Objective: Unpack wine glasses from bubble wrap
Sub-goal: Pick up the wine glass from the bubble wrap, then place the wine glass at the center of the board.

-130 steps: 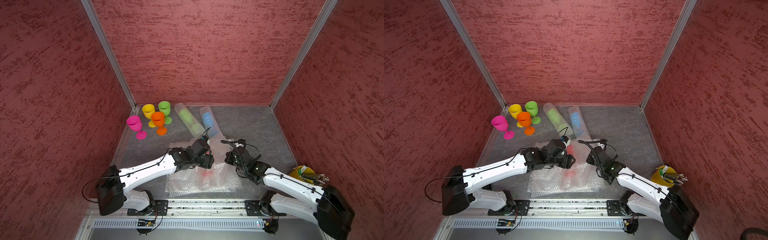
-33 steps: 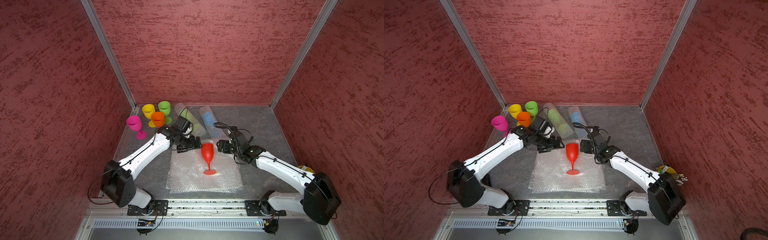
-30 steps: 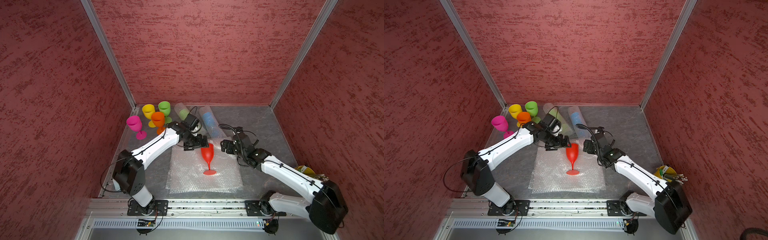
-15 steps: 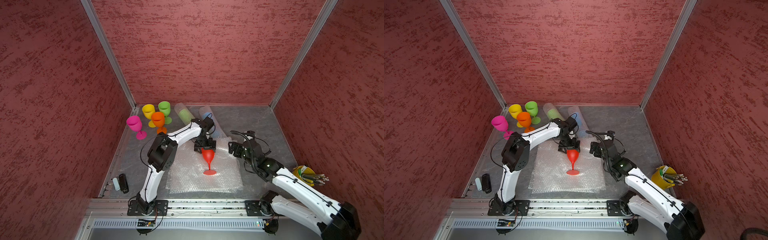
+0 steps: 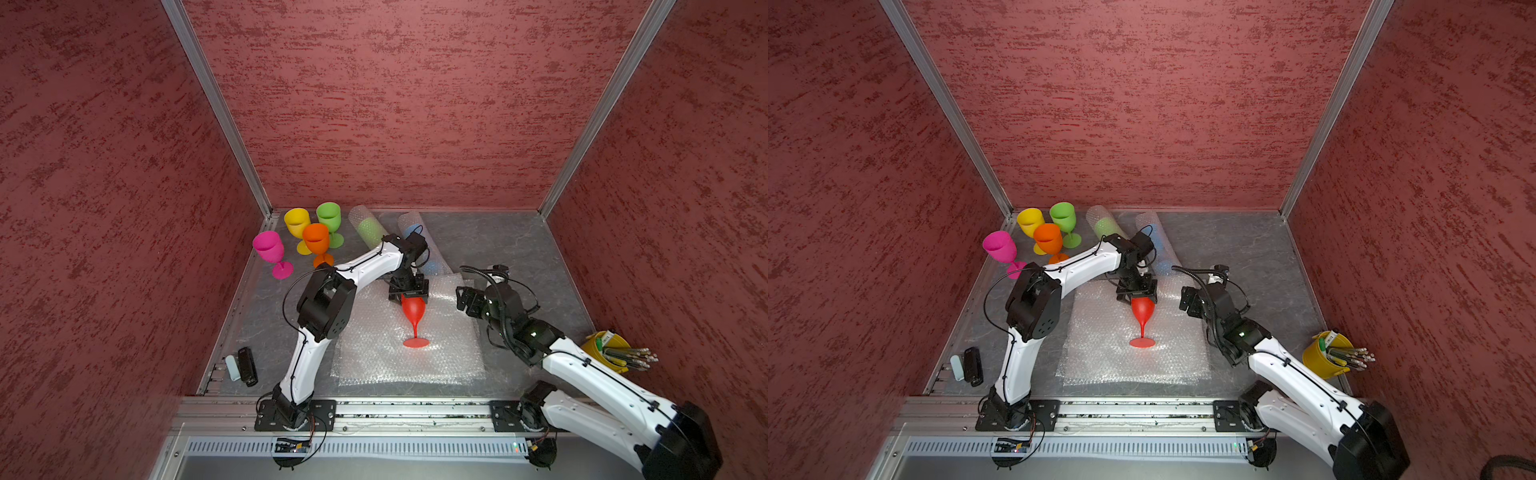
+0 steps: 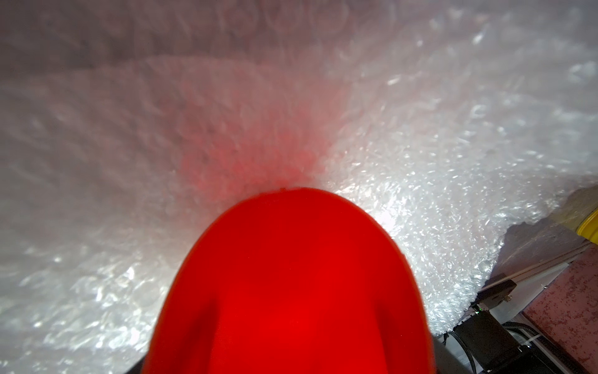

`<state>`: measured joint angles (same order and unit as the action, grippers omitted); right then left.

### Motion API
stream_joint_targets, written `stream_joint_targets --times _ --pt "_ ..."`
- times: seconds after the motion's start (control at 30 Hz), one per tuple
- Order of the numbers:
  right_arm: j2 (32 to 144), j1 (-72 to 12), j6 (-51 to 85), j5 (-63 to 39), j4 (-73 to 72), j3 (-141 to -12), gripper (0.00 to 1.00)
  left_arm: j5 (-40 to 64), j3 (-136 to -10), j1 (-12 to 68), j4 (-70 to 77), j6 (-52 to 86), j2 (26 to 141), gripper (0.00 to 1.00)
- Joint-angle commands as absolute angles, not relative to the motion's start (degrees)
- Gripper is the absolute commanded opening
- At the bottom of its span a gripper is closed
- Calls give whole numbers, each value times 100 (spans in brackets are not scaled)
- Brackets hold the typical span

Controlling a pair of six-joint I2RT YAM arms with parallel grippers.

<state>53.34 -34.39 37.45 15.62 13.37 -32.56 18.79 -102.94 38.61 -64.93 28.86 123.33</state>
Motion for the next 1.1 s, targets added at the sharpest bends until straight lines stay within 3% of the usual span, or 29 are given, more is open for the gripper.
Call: stream_joint_targets --times 0.0,0.23,0.37,0.47,0.57,0.77,0.9,1.07 --pt "5265 -3426 3736 1469 1134 -3265 91 1573 -10293 3821 -6647 2891 11679 79" --pt "5329 -3419 3683 1411 1057 -3385 91 902 -10221 3755 -6631 2892 10577 79" --pt "5386 -3419 3610 1399 904 -3434 91 -159 -10094 3726 -6227 2715 9925 78" --pt "5477 -3419 3595 1409 756 -3444 91 -1298 -9429 3690 -5134 2276 9289 75" --pt "5598 -3423 3613 1348 643 -3463 91 -1973 -8035 3672 -2958 1305 8473 71" --pt "5745 -3419 3666 1232 435 -3420 91 -1677 -6510 2973 -344 846 7918 68" --pt "5825 -3421 3685 1179 367 -3387 91 -1689 -5986 2606 837 401 8178 62" --pt "5880 -3418 3649 1196 321 -3383 91 -1745 -5675 2263 1854 107 8770 63"
